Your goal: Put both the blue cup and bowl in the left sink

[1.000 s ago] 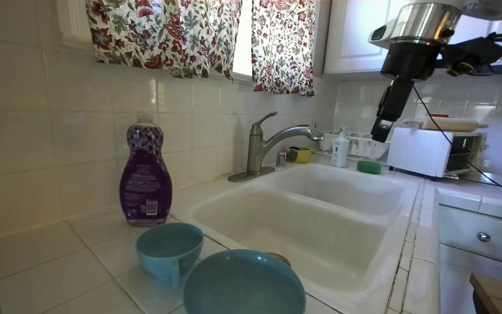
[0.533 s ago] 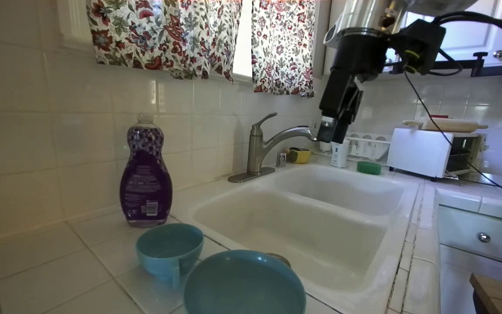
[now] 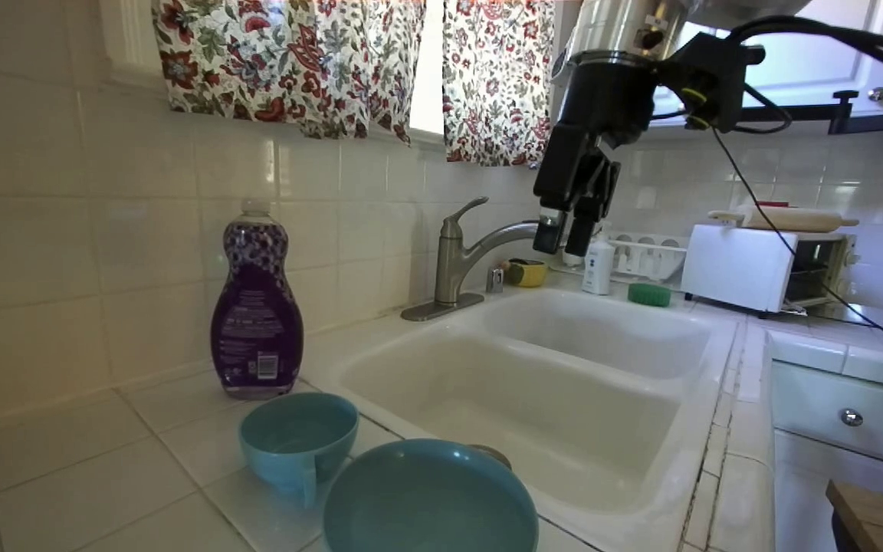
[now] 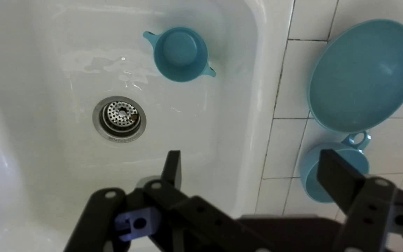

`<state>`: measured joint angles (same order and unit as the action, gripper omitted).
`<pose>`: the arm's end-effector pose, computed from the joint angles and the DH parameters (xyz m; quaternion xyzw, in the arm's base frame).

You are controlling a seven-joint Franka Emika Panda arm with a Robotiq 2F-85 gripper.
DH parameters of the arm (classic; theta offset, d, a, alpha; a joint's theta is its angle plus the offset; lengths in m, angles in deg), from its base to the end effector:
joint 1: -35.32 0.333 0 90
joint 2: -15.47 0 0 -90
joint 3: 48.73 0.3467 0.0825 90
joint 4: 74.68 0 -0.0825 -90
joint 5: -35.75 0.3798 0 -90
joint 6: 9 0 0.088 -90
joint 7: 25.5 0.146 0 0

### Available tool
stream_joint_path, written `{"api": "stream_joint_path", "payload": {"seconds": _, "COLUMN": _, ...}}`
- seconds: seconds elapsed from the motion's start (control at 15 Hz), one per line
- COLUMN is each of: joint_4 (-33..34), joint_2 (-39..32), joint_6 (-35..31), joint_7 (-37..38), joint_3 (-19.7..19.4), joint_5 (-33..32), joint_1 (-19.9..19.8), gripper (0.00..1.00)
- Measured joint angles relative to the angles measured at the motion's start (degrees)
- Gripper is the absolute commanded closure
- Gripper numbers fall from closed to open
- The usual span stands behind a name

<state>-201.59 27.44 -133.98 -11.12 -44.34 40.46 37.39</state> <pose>0.4963 0.0634 0.4753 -0.9918 0.0894 -0.0809 0.0430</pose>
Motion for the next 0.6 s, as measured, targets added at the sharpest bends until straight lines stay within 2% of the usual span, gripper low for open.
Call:
{"api": "stream_joint_path", "payload": {"seconds": 0.2, "joint_4": -0.5, "joint_2": -1.9, "joint_6": 0.4, "joint_7": 0.9, "joint_3": 0.4, "joint_5": -0.1, "joint_1": 0.1, "gripper": 0.00}}
{"api": "stream_joint_path", "payload": {"seconds": 0.6, "joint_4": 1.8, "joint_2": -11.4, "joint_6": -6.8, "joint_7": 10.2, "joint_3": 3.1, "joint_5": 2.2, "joint_1": 2.4, "gripper": 0.00}}
